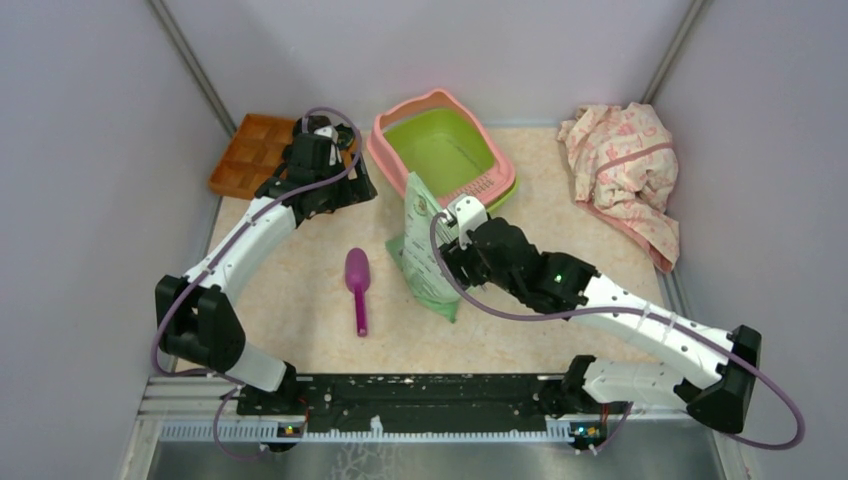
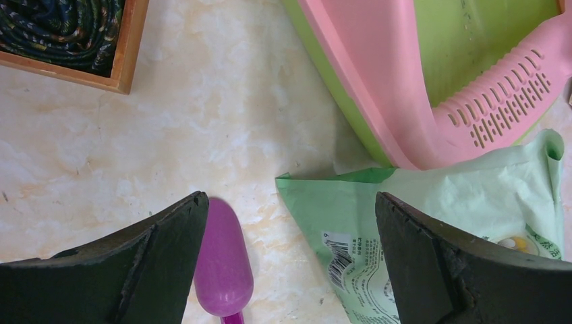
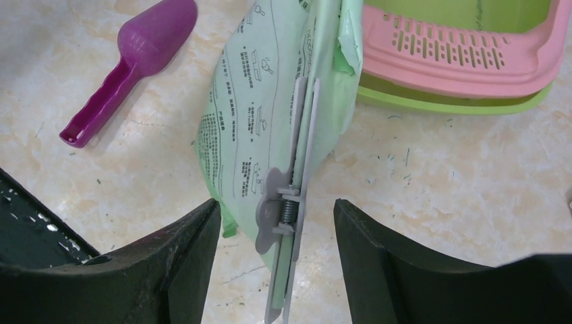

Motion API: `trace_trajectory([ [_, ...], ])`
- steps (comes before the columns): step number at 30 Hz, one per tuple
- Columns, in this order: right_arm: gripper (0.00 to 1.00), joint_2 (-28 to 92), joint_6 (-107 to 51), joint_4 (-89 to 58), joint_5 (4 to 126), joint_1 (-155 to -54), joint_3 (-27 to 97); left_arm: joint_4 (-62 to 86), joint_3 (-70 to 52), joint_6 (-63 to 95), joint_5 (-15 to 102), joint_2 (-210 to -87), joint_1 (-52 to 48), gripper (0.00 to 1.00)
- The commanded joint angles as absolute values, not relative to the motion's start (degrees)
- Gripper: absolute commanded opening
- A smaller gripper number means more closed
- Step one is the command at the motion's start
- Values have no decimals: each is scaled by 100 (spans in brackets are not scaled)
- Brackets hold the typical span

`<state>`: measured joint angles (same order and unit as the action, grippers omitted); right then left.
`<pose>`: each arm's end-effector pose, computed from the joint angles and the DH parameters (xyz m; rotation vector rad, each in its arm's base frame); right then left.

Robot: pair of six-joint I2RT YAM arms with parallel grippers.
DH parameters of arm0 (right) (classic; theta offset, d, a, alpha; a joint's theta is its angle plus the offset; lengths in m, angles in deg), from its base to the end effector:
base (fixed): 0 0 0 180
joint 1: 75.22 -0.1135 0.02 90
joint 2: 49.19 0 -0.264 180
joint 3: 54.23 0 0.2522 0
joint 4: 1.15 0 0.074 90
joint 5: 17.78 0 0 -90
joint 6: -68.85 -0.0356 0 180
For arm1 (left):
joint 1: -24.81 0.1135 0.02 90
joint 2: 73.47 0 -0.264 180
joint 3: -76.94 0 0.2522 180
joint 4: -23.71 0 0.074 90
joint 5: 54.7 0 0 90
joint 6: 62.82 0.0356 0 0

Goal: Fill the litter box with clean litter
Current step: Remove the clamp from the cat litter bag.

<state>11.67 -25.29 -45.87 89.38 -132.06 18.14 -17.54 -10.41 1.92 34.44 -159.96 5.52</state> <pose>0.1340 0.1859 0.3352 -0.7897 1.9857 0.3073 0.3206 -0.1116 0.3098 -0.1281 2.3026 -0.3880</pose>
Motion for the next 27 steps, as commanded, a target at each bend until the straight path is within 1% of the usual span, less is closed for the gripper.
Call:
trace_trajectory([
  [1, 63, 878, -2479, -4492, 9260, -13332, 2202, -1808, -1140, 252, 3497, -15993, 549, 99],
  [8, 62, 1119, -2483, -4761, 9442, -13336, 2353, -1802, -1084, 248, 3502, -15958, 556, 99],
  [12, 59, 1322, -2502, -4844, 9456, -13343, 2365, -1809, -1052, 263, 3678, -15911, 554, 99],
  [21, 57, 1283, -2527, -4870, 9508, -13475, 2373, -1827, -993, 274, 3696, -15874, 553, 99],
  [27, 39, 1434, -2567, -5028, 9667, -13472, 2422, -1827, -960, 274, 3729, -15856, 553, 99],
])
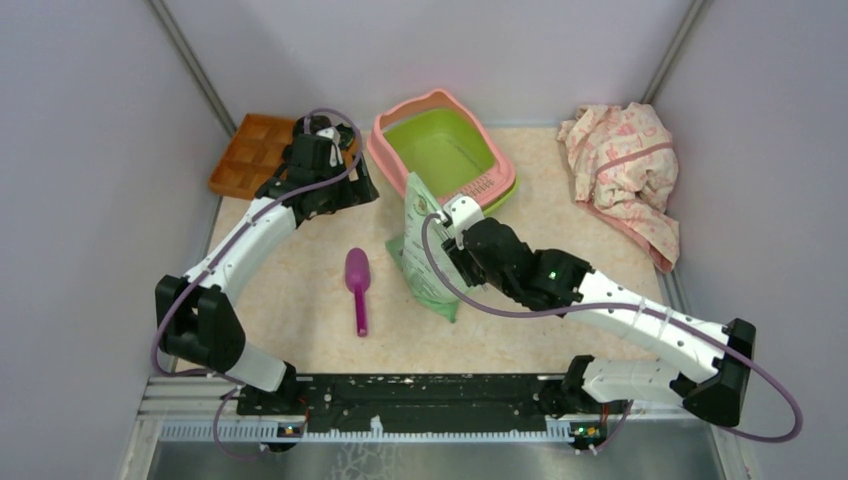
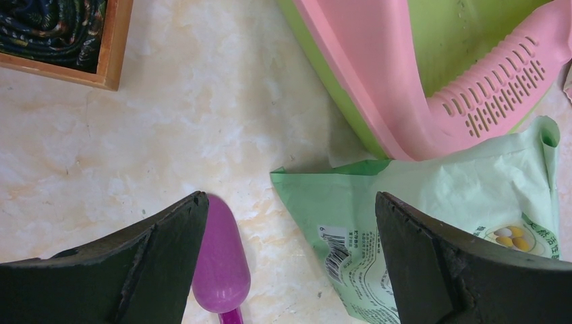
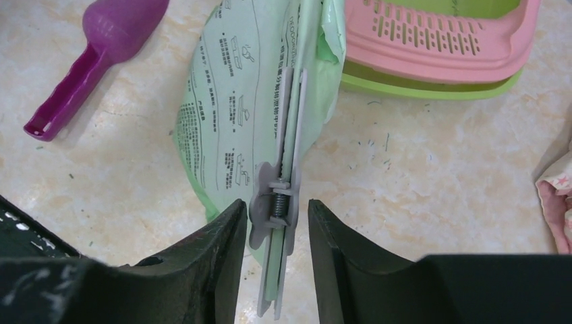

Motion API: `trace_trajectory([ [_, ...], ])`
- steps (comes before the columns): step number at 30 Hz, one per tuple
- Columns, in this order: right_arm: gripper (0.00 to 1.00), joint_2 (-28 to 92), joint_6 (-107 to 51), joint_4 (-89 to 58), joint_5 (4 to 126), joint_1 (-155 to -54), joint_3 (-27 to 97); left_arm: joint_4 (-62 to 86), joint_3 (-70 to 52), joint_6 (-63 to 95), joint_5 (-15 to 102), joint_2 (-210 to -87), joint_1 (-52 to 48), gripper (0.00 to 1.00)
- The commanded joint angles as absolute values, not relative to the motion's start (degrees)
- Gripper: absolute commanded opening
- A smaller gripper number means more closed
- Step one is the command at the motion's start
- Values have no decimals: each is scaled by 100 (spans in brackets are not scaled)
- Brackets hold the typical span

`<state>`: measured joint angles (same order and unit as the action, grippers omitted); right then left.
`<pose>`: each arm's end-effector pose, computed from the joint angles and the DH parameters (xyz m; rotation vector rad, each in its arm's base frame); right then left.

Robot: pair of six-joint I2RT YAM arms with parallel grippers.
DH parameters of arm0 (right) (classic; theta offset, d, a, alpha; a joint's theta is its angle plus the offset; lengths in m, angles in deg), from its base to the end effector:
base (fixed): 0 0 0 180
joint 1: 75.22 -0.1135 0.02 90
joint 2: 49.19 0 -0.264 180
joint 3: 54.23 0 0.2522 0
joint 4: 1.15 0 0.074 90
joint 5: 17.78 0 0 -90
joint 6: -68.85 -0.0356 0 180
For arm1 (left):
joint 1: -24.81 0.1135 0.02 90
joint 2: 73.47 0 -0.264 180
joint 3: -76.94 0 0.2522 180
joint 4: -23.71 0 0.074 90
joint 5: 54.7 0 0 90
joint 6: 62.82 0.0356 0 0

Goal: Fill the litter box with clean litter
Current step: Remove the clamp from the cat litter bag.

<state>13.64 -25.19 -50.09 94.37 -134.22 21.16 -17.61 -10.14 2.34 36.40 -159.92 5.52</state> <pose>0.1309 0.1917 0.3398 -0.8032 2.0049 0.2092 0.3197 -0.1126 0.3083 -0.1020 2.3148 -0.4201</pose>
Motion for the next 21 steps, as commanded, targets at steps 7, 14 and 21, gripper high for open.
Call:
trace_trajectory([
  [7, 24, 1526, -2619, -5133, 9810, -13472, 2497, -1818, -886, 292, 3757, -15815, 550, 99],
  [14, 0, 1364, -2667, -5175, 9936, -13472, 2667, -1800, -835, 301, 3753, -15801, 548, 99],
  [21, 0, 1051, -2767, -5169, 9912, -13472, 2953, -1791, -796, 310, 3759, -15773, 553, 99],
])
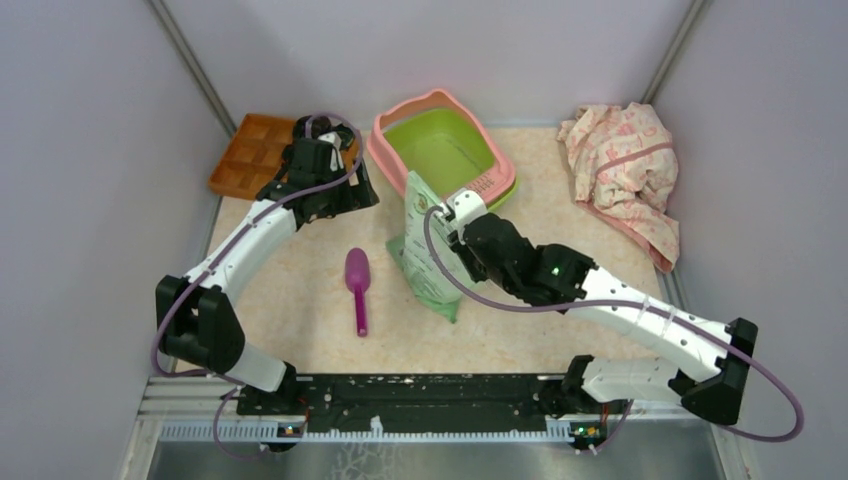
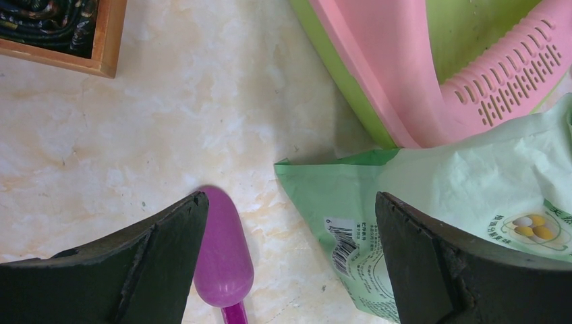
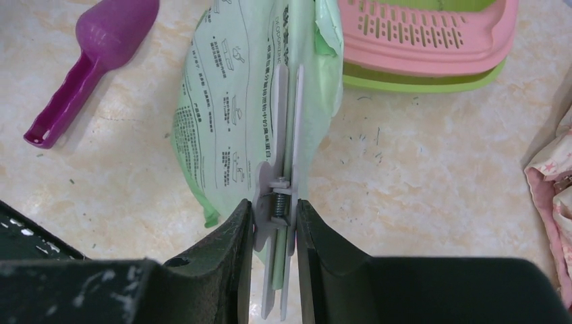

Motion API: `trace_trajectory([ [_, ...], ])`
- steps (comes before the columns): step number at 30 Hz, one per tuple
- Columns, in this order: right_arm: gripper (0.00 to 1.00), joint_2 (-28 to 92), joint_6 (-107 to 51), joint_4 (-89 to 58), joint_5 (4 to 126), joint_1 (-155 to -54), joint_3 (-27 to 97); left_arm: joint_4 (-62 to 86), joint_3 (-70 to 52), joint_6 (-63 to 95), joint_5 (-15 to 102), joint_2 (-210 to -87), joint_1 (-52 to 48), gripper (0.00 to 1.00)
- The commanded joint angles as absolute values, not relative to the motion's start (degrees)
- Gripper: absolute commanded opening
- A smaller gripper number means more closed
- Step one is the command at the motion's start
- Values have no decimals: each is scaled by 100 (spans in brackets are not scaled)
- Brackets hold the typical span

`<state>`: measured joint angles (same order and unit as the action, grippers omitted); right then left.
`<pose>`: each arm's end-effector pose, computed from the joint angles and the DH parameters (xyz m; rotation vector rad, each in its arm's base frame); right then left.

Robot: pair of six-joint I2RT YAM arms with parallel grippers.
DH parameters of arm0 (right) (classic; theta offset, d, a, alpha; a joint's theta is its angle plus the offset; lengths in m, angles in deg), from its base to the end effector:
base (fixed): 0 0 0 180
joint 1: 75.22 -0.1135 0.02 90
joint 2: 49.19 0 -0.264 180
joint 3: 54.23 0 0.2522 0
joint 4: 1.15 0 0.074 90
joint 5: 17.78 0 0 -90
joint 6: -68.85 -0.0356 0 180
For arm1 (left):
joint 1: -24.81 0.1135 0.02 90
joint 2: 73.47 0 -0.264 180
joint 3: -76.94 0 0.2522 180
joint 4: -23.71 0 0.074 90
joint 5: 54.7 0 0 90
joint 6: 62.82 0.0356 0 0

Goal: Fill the litter box with clean litter
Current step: Remove the clamp from the cat litter bag, then place the clamp at the center of the board.

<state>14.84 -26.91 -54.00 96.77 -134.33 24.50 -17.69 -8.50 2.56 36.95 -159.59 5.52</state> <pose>0.1318 0.1915 0.3491 -0.7656 2.0328 0.1665 0.3165 -0.1119 0.3005 -0.0939 2.3406 -0.4205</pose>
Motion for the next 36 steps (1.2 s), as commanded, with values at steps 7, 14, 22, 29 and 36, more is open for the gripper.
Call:
trace_trajectory([
  [7, 0, 1041, -2938, -5401, 10547, -13473, 3284, -1792, -779, 318, 3770, -15743, 547, 99],
  [14, 0, 1088, -3313, -5629, 11299, -13298, 3301, -1800, -772, 345, 3767, -15669, 548, 99],
  [22, 0, 1386, -4399, -5477, 9591, -10459, 2181, -1837, -789, 323, 3936, -15444, 547, 99],
  [29, 12, 1813, -4557, -4884, 8464, -9572, 1263, -1960, -914, 350, 4057, -15305, 547, 99],
  [36, 64, 2060, -4409, -4844, 8283, -9524, 1276, -2042, -968, 395, 4066, -15284, 551, 99],
])
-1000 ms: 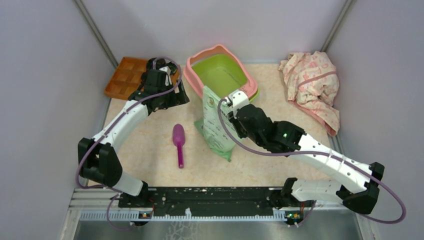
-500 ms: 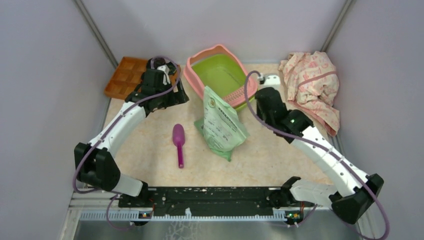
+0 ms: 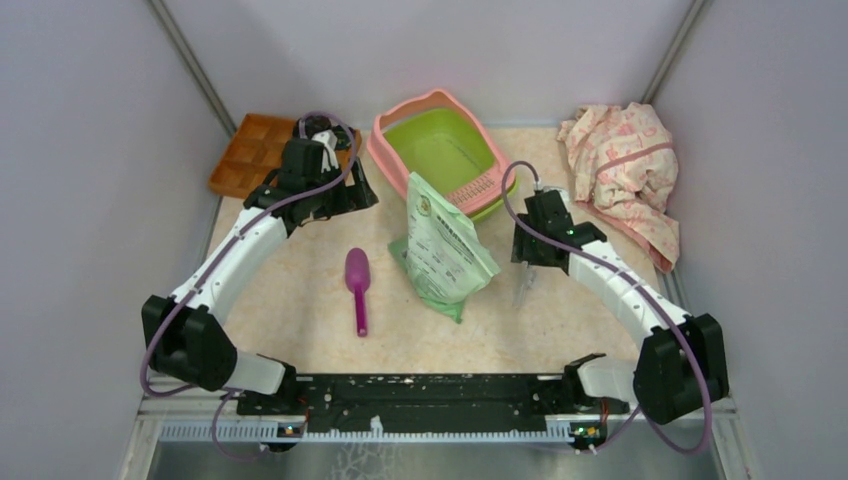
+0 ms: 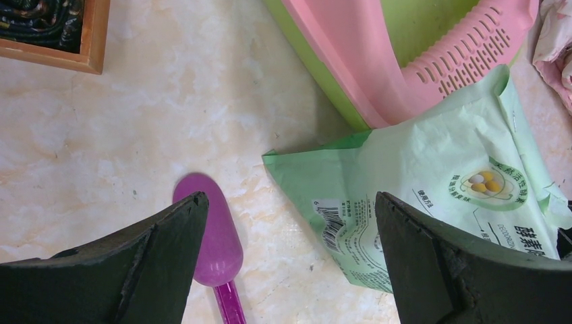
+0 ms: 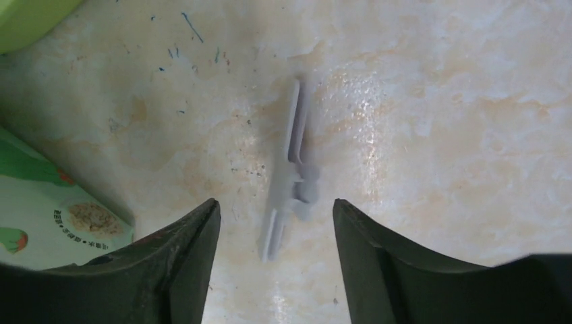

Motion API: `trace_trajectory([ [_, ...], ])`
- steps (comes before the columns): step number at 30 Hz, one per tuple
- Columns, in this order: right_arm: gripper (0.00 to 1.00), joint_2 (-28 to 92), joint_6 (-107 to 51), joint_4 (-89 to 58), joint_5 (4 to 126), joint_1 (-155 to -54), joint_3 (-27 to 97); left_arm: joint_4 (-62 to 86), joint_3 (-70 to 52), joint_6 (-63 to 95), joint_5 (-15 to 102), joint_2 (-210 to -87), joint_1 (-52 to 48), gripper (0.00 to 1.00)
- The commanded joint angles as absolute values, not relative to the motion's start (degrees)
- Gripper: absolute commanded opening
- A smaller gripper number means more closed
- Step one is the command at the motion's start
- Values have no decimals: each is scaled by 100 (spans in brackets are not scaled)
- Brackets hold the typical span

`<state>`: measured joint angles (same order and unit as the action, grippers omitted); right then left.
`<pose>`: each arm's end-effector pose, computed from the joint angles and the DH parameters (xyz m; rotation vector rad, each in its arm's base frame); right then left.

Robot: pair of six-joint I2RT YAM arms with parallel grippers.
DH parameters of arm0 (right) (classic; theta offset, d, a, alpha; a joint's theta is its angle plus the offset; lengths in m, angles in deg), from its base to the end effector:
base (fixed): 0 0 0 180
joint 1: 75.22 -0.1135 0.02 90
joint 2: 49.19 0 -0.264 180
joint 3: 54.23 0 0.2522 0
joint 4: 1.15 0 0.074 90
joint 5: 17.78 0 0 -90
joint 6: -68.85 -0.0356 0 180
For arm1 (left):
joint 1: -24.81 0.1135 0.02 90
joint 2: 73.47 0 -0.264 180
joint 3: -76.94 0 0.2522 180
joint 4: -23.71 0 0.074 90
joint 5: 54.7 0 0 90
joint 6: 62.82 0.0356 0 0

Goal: Fill the litter box with clean litter
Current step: Place the clamp at the center of the board, then open the cat litter bag at the center of the board.

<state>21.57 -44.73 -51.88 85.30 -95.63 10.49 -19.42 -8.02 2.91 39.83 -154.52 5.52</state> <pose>0.2309 0.0773 0.2453 0.1560 2.5184 0.0138 0.2967 -0.1068 0.3223 -0.0568 2.2998 -0.4895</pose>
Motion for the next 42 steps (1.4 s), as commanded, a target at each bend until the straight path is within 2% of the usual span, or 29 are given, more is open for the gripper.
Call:
trace_trajectory([
  [1, 68, 2021, -4326, -4927, 8268, -9523, 1403, -2046, -961, 404, 4066, -15270, 550, 99],
  [3, 73, 1924, -4152, -5116, 8197, -9526, 1707, -2040, -961, 406, 4073, -15271, 550, 99],
  [6, 73, 1750, -3858, -5084, 7561, -9519, 2236, -2030, -951, 405, 4108, -15281, 547, 99],
  [10, 74, 1900, -3710, -4480, 6212, -9521, 2735, -2033, -972, 438, 4164, -15319, 549, 99],
  [15, 74, 2828, -3590, -3797, 4239, -9523, 3128, -2111, -1017, 498, 4215, -15320, 554, 99],
  [21, 75, 3583, -3435, -3576, 3468, -9520, 3375, -2126, -948, 508, 4262, -15242, 552, 99],
  [27, 75, 3695, -3348, -3562, 3488, -9518, 3364, -2080, -909, 474, 4351, -15255, 547, 99],
  [37, 58, 3473, -3660, -2937, 2063, -9529, 2888, -2090, -933, 443, 4446, -15227, 553, 99],
  [42, 39, 3369, -3771, -2925, 1864, -9536, 2867, -2138, -1001, 407, 4520, -15188, 553, 99],
])
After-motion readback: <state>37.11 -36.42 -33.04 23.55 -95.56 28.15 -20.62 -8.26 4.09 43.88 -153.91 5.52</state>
